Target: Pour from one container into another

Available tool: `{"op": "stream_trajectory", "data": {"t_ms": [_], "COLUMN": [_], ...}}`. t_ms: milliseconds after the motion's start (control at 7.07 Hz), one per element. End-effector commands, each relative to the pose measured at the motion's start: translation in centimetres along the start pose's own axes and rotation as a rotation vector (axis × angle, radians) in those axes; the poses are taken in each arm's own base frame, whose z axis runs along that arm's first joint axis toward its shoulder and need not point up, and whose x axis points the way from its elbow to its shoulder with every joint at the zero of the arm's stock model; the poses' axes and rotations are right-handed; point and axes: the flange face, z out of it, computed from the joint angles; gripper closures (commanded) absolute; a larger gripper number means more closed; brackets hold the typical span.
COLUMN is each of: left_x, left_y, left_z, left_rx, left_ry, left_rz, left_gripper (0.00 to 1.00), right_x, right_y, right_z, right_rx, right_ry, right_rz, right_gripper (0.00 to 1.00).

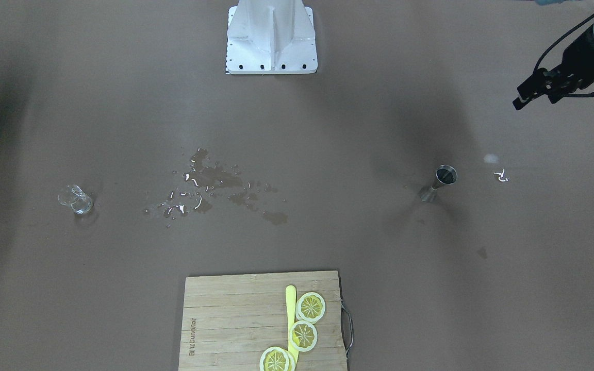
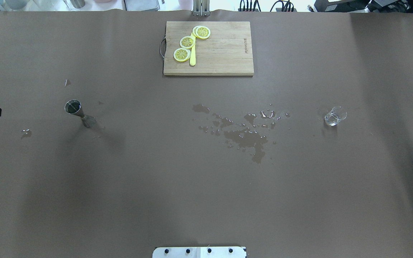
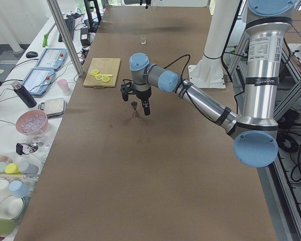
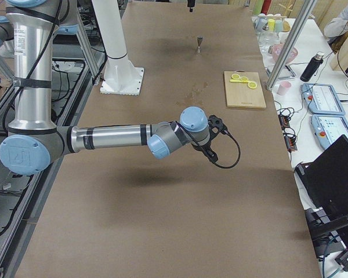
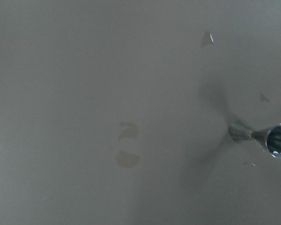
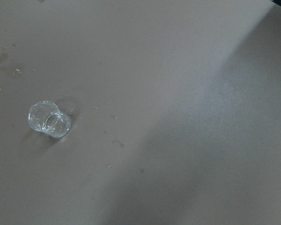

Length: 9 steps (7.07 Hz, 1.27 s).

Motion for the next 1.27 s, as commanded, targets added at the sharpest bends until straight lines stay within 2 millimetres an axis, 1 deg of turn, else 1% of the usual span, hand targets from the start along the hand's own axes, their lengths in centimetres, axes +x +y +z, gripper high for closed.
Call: {"op": "stream_trajectory", "data": {"t_ms": [0,141,283,424,566,707,848,990,1131], "left_x": [3.6,4.8,5.5,6.2,6.7,7.7,8.3,9.1,10.2], "left_y": [2.5,3.7,5.0,6.1,7.6,9.8,12.7,14.4,15.9], "left_z": [2.8,3.7,3.6,2.9,2.6,2.8,3.4,3.7,4.4], "left_rx": [-0.04,-0.062,-0.067,-0.051,-0.038,-0.009,0.035,0.057,0.11], "left_ry": [0.024,0.018,0.026,0.045,0.043,0.022,-0.015,-0.024,-0.04], "left_rz": [-0.001,-0.027,-0.038,-0.057,-0.099,-0.102,-0.099,-0.112,-0.111], "left_gripper": [0.13,0.14,0.2,0.22,0.27,0.29,0.29,0.29,0.27], "right_x": [-0.5,-0.9,-0.9,-0.9,-1.3,-1.3,-0.8,0.0,0.6], "right_y": [-1.0,-1.0,-1.1,-1.1,-1.0,-0.9,-1.1,-0.8,-0.3], "right_z": [0.3,0.4,0.5,0.5,0.8,1.1,2.0,3.0,4.1], "right_rx": [0.023,0.03,0.032,0.034,0.045,0.051,0.081,0.117,0.151], "right_ry": [-0.007,-0.032,-0.037,-0.043,-0.085,-0.118,-0.172,-0.227,-0.315], "right_rz": [-0.154,-0.193,-0.248,-0.312,-0.398,-0.424,-0.483,-0.51,-0.513], "right_gripper": [0.0,0.0,0.0,0.0,0.0,0.0,0.0,0.0,0.0]}}
